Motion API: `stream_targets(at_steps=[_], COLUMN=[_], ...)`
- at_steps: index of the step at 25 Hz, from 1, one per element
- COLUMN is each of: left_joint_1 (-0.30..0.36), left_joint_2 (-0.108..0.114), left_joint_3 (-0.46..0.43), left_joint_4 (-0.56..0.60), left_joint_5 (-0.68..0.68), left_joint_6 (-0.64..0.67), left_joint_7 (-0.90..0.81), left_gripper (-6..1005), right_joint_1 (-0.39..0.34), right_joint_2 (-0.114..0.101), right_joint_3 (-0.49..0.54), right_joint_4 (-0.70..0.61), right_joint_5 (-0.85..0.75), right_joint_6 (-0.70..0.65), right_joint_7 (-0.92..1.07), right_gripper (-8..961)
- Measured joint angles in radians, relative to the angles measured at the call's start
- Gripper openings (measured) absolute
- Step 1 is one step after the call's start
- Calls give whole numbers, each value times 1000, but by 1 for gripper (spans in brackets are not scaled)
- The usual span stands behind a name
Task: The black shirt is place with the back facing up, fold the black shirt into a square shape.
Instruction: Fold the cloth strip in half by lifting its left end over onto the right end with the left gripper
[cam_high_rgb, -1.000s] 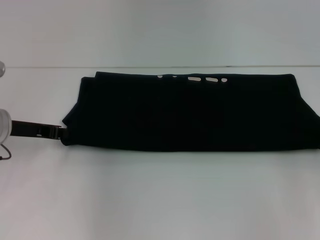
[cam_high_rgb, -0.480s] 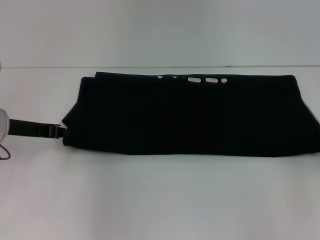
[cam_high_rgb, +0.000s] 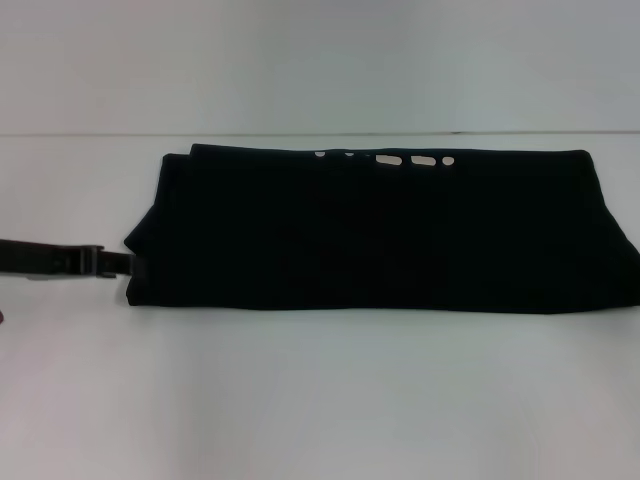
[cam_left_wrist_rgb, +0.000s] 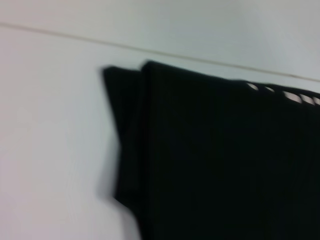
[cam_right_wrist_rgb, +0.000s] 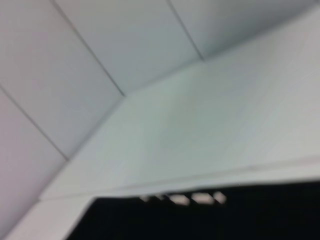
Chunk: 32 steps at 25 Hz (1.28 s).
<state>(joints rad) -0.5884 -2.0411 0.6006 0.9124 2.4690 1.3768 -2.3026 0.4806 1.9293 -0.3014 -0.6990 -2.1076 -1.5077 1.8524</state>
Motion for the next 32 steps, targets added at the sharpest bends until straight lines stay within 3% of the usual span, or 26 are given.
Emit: stream_targets(at_steps=[7, 11, 13, 16, 20, 24, 32], left_joint_1=[-24, -27, -28, -29, -34, -35, -41], left_joint_2=[10, 12, 10, 11, 22, 23, 19], left_joint_3=[-8, -14, -21, -39, -73, -85, -99], left_joint_4=[-19, -47, -64, -102, -166, -188, -235], left_joint_5=[3, -6, -16, -43, -66, -66, -67], left_joint_6=[139, 111, 89, 80, 82, 82, 68], left_joint_7=[-95, -181, -227, -287, -372, -463, -608], left_gripper=[497, 634, 713, 814, 936, 936, 936], right_joint_1=[68, 125, 150, 184, 206, 214, 218], right_joint_2=[15, 23, 24, 16, 0, -14, -11], right_joint_3=[-28, -86, -95, -112, -167, -211, -300], right_joint_4=[74, 73, 70, 70, 67, 69, 37], right_joint_5=[51, 47, 49, 44, 42, 42, 49], right_joint_6=[6, 45, 62, 72, 83, 88, 65], right_joint_7=[-189, -212, -210, -200, -190, -183, -210], right_gripper=[593, 676, 767, 904, 930, 930, 930])
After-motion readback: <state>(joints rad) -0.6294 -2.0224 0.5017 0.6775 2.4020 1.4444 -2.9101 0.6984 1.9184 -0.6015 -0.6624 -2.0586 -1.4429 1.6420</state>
